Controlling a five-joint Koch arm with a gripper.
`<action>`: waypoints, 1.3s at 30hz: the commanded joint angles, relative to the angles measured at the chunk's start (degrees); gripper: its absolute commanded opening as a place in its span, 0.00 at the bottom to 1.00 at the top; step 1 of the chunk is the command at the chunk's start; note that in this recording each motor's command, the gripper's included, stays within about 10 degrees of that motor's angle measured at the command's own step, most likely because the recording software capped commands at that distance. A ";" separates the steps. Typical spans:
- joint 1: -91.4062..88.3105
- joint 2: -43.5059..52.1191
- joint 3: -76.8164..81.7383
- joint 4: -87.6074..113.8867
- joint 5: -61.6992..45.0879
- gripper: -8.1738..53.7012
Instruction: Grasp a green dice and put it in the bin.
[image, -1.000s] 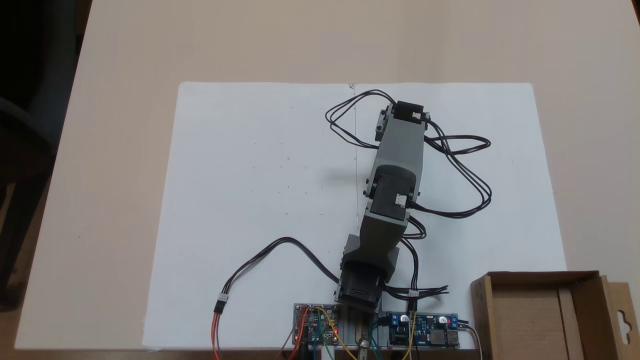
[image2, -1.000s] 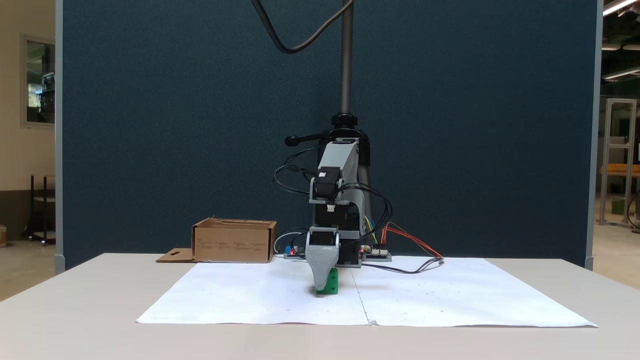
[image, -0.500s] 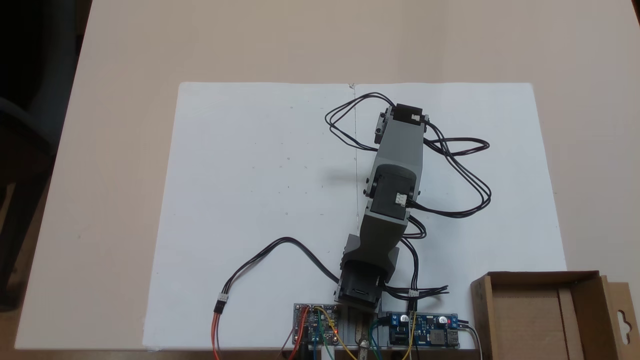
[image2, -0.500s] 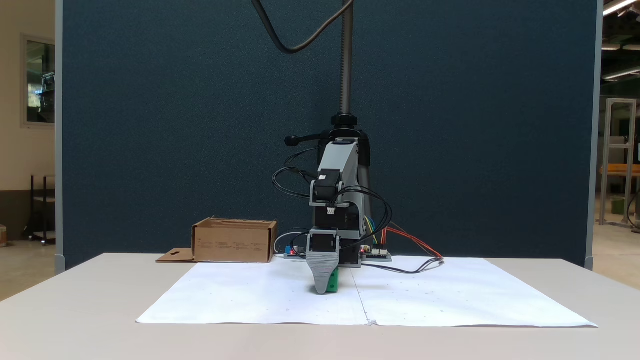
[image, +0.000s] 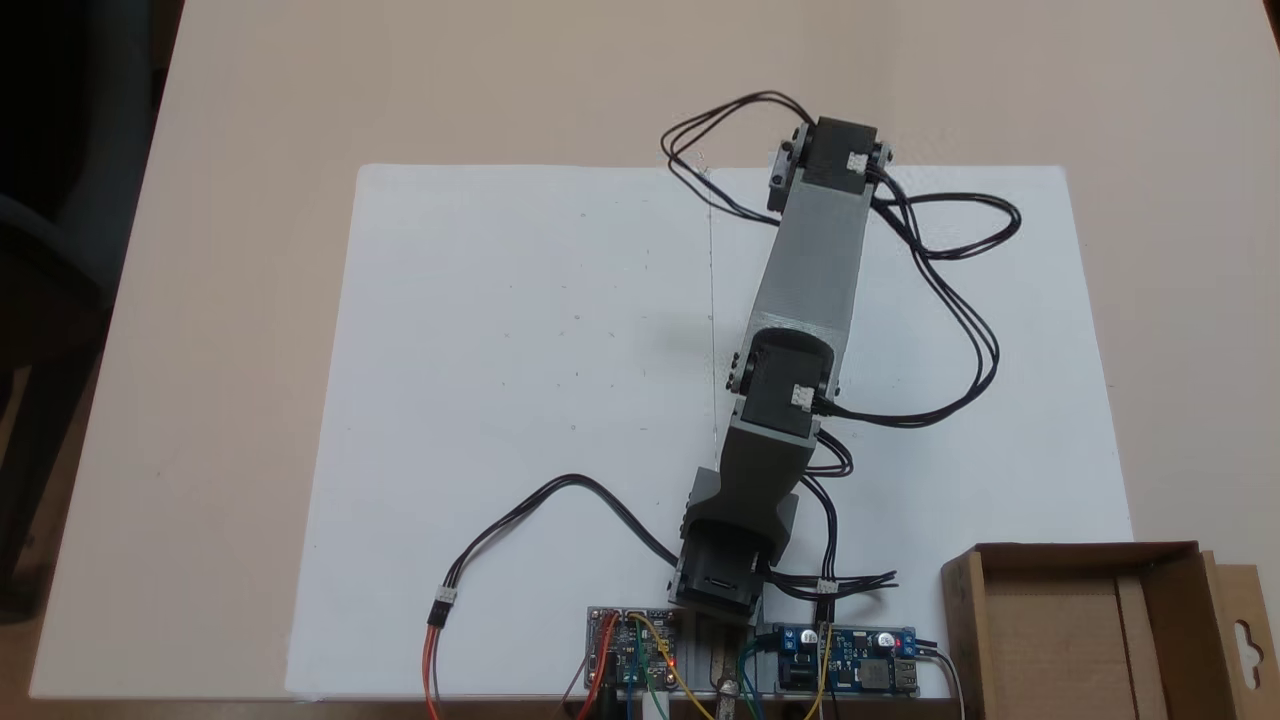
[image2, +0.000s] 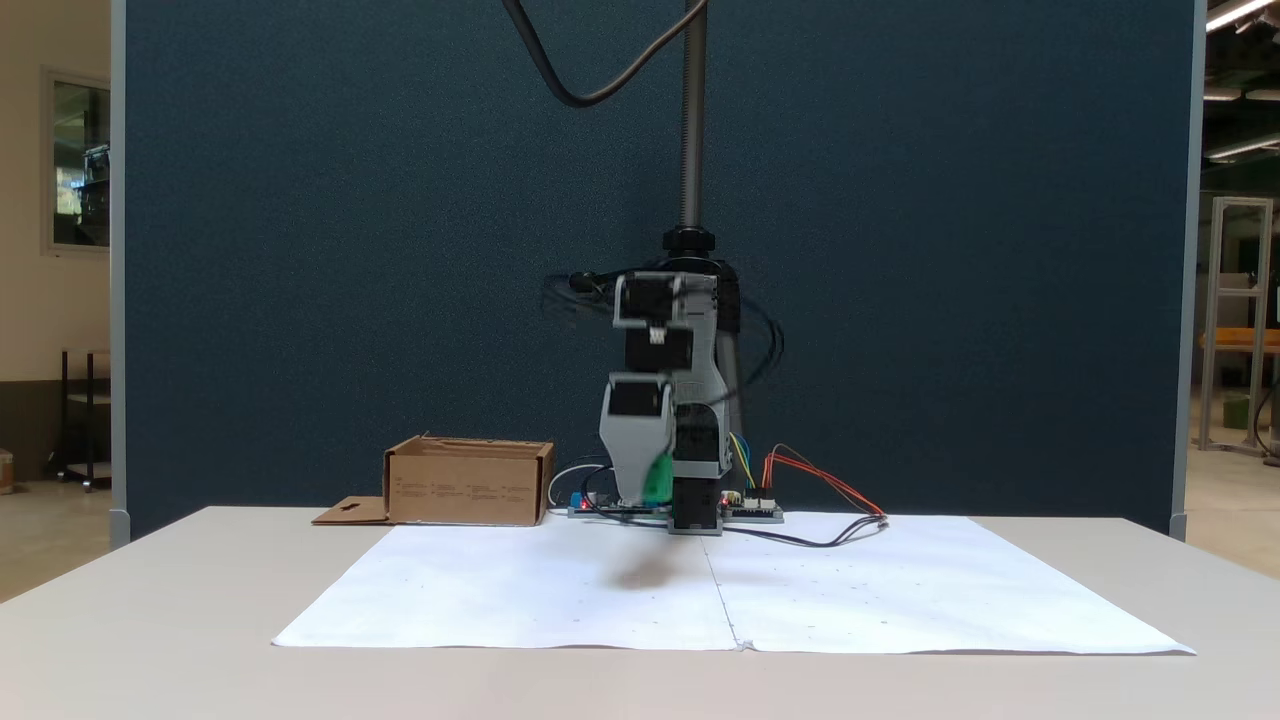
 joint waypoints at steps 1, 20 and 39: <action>0.62 2.20 -5.87 7.36 3.87 0.32; 32.87 9.58 -16.88 7.65 2.72 0.32; 75.50 8.09 -16.88 7.47 -9.40 0.32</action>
